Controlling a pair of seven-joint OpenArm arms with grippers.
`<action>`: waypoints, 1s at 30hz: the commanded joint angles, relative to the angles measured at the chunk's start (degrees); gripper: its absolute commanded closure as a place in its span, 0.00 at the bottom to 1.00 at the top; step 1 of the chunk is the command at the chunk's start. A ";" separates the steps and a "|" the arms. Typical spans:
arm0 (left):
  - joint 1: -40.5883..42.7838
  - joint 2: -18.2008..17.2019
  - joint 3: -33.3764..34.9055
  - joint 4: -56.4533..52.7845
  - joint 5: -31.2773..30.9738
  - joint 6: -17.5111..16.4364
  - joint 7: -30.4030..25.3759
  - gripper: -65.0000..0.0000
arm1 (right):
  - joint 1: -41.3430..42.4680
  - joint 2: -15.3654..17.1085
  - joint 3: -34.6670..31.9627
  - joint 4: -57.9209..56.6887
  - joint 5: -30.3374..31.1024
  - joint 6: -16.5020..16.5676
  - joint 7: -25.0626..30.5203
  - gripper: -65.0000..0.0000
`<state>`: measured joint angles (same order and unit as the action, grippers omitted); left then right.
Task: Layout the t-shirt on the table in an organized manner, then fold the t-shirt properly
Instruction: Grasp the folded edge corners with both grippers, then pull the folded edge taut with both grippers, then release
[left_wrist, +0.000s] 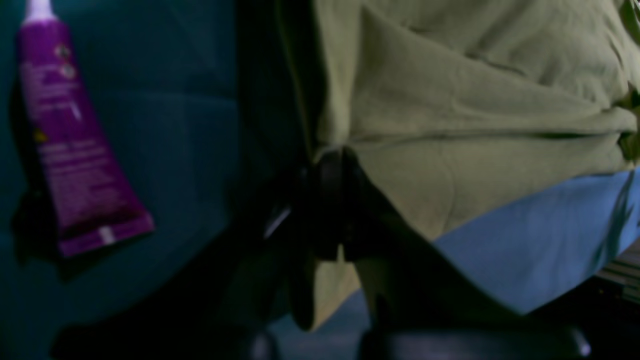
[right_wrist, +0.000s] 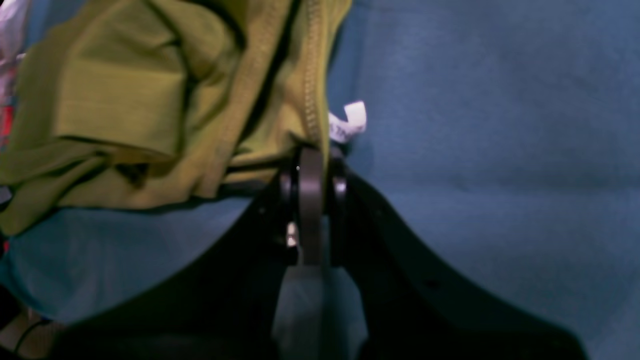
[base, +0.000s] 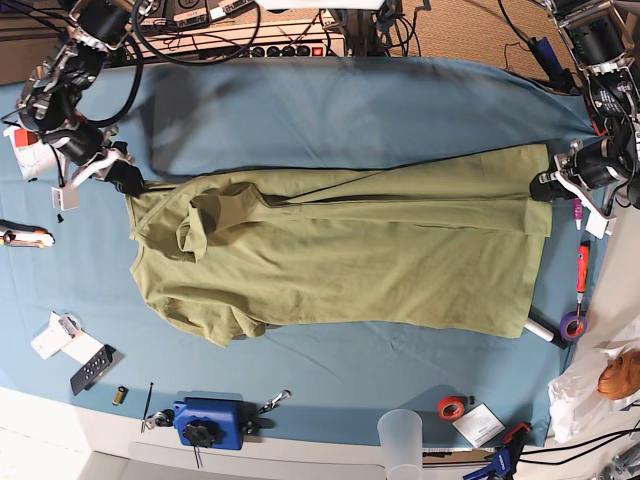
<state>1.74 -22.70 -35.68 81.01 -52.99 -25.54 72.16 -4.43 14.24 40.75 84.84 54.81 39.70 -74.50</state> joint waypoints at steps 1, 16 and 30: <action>-0.63 -1.27 -0.17 1.03 -0.74 0.00 0.66 1.00 | 0.70 1.38 0.24 1.01 1.97 0.30 0.37 1.00; 1.53 -2.73 -0.17 1.11 -2.80 0.00 5.01 1.00 | -3.45 3.08 3.98 1.44 7.30 0.30 -5.20 1.00; 6.84 -4.07 -0.17 1.77 -7.41 -6.47 3.17 0.59 | -8.11 3.08 3.93 4.74 7.28 0.30 -5.50 0.73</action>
<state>8.86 -25.56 -35.64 82.06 -61.21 -32.01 75.40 -12.86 16.03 44.25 88.51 60.95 39.92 -80.79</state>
